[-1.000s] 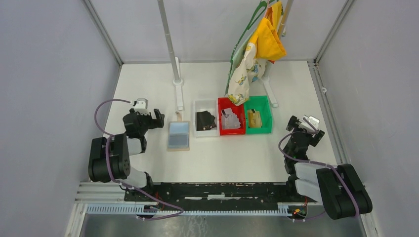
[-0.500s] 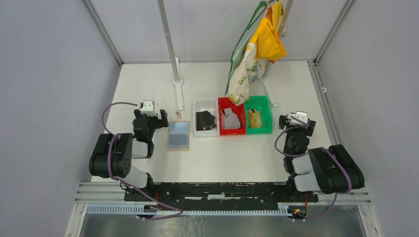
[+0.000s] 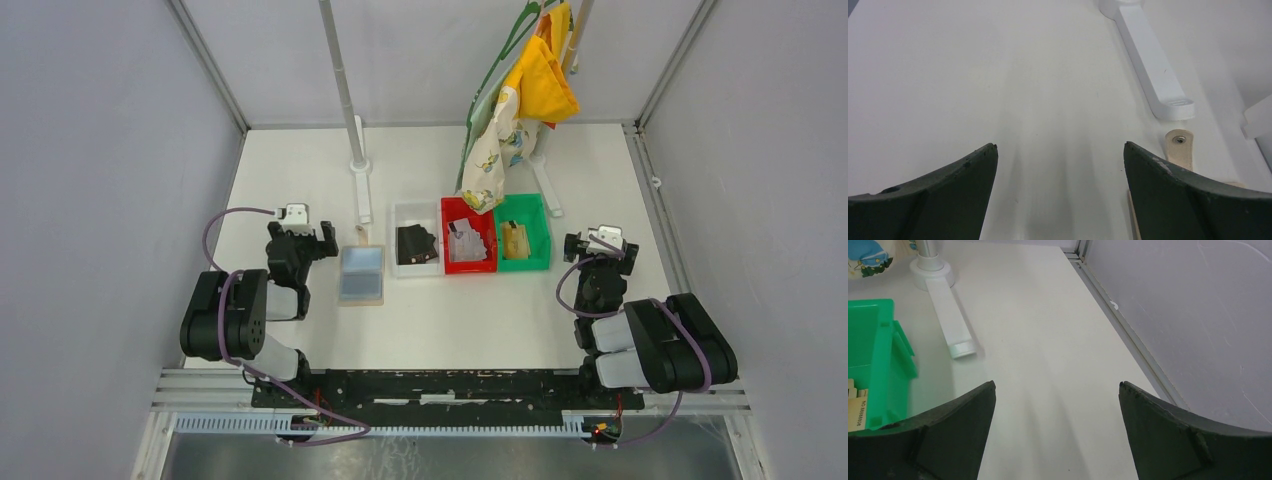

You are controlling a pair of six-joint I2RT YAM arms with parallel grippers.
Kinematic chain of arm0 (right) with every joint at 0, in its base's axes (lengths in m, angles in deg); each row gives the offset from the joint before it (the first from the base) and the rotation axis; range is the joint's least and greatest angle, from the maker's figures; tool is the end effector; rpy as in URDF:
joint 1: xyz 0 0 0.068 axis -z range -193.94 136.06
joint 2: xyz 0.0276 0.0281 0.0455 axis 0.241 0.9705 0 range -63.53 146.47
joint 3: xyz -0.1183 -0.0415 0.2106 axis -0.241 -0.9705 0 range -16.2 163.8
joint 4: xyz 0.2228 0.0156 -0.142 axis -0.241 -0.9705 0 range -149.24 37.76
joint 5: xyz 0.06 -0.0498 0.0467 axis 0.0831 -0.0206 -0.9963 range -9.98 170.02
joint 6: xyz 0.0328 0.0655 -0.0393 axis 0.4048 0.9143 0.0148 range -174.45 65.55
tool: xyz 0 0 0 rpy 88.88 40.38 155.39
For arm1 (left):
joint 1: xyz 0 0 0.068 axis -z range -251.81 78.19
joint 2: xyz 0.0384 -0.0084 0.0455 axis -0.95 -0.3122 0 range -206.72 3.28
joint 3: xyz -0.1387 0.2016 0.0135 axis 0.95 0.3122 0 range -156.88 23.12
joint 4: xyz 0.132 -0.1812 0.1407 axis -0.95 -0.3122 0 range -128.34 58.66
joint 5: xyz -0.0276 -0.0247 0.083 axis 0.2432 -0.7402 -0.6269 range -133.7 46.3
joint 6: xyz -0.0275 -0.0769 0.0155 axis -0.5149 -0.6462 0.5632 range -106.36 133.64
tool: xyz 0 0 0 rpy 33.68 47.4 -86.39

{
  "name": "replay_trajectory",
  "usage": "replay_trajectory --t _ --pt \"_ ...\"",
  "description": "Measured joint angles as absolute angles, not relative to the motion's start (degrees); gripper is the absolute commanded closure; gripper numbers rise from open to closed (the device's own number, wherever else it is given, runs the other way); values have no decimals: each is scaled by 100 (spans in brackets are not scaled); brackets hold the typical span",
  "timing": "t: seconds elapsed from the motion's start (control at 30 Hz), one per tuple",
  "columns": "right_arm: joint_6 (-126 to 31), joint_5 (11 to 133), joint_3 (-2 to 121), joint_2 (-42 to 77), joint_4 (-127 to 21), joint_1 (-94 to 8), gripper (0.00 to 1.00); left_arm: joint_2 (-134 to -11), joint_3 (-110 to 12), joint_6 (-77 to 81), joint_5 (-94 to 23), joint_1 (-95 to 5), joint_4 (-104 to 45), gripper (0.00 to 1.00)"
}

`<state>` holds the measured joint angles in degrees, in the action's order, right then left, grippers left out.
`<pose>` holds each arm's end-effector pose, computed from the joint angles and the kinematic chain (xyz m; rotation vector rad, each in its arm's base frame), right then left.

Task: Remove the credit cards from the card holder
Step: Reset both arms

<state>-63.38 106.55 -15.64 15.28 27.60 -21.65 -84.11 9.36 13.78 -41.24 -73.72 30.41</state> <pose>0.2249 -0.0022 0.1171 0.1440 1.5512 -0.3733 0.2801 0.0062 0.0968 0.0036 1.7780 -0.0123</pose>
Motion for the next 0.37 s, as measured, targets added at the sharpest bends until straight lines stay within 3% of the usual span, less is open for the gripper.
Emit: replay_trajectory --t 0.37 --pt "-6340 10596 -1564 1528 2762 -2165 2 -8411 936 1378 -4124 -7372 3048 0"
